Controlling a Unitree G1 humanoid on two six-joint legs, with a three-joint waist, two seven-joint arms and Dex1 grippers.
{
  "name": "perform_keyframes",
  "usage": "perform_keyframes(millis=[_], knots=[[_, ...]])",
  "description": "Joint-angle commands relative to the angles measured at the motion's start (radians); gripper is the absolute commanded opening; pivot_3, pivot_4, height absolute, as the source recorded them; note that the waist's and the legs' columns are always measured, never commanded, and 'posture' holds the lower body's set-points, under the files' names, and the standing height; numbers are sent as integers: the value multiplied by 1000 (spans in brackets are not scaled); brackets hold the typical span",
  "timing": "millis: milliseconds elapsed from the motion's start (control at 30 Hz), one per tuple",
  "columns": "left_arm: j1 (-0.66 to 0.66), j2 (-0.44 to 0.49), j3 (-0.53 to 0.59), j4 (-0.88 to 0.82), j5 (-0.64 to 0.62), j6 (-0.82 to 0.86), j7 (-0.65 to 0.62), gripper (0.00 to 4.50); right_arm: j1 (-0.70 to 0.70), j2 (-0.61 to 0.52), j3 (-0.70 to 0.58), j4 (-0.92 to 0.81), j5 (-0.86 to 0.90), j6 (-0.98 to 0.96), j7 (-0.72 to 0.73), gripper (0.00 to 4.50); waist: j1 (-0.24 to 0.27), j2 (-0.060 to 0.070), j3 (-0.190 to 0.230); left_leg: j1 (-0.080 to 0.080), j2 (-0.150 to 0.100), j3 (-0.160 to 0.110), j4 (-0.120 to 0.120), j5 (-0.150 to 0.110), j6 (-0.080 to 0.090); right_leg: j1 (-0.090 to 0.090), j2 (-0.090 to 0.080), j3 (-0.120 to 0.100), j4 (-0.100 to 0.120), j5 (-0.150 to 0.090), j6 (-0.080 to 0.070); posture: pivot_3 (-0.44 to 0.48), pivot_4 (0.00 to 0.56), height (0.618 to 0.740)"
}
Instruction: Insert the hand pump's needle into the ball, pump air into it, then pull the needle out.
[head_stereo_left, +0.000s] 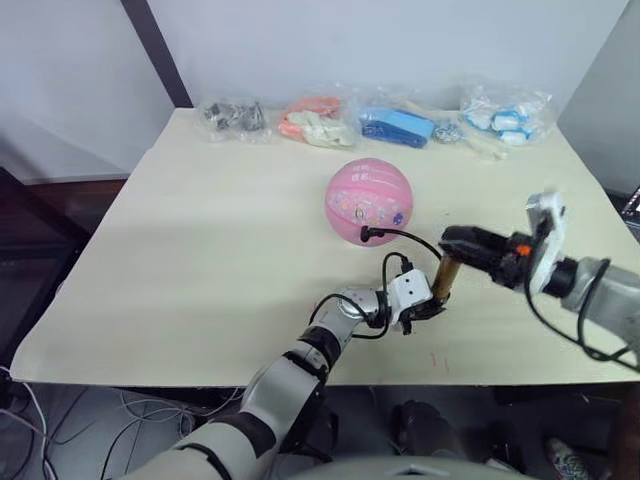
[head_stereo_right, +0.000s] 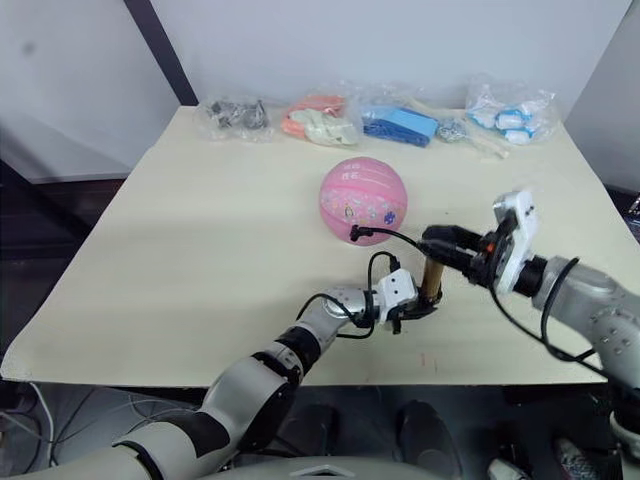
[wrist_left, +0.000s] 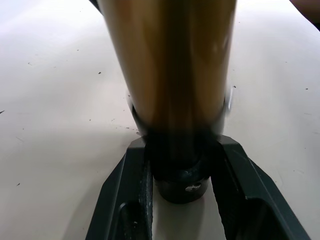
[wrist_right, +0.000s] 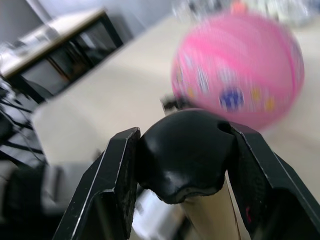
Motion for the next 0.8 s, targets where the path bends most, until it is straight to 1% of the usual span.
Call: perform_keyframes(millis=[33, 233, 300, 400, 500, 600, 700, 800], knots=[[49, 18, -37, 74, 55, 46, -13, 1104, -105, -63, -124, -41, 157, 14, -69, 1991, 2, -2, 1, 0, 0, -1, 0, 0, 0, 0, 0, -1, 0, 0, 0, 0, 150, 740], [49, 16, -38, 75, 56, 48, -11, 1104, -235, -184, -167, 16, 340, 51, -163, 1991, 1, -2, 4, -3, -1, 0, 1, 0, 0, -1, -3, -1, -1, 1, -1, 0, 150, 740], [49, 17, -38, 75, 56, 48, -10, 1104, -270, -205, -165, 35, 376, 49, -190, 1991, 2, -5, 6, -4, 0, -1, 1, 0, 0, -1, -3, -2, -1, 1, -1, 0, 150, 740], [48, 18, -38, 75, 56, 49, -9, 1104, -297, -211, -159, 49, 411, 43, -219, 1991, 2, -3, 7, -6, -1, 0, 1, 0, 0, -4, -3, -1, -1, 2, -3, 0, 150, 740], [48, 19, -39, 75, 55, 49, -10, 1104, -247, -191, -142, 25, 377, 46, -207, 1991, 2, -3, 7, -14, -1, -1, 4, 0, 0, -10, -3, -1, 0, 3, -2, 0, 150, 740], [48, 21, -39, 74, 54, 50, -11, 1104, -154, -137, -121, 0, 320, 34, -188, 1991, 2, -5, 5, -13, -1, -1, 4, 0, 0, -10, -3, -1, 0, 3, -2, 0, 150, 740], [48, 23, -39, 73, 52, 49, -12, 1104, -28, -77, -100, -29, 231, -3, -132, 1991, 3, -8, 4, -13, -1, -1, 4, 0, 0, -9, -3, -2, 0, 3, -2, 0, 150, 740], [49, 26, -38, 72, 51, 49, -13, 1104, 62, -42, -65, -52, 150, -35, -83, 1991, 0, -7, 3, -11, -1, -1, 4, 0, 0, -8, -2, -2, 0, 3, -2, 0, 150, 740]])
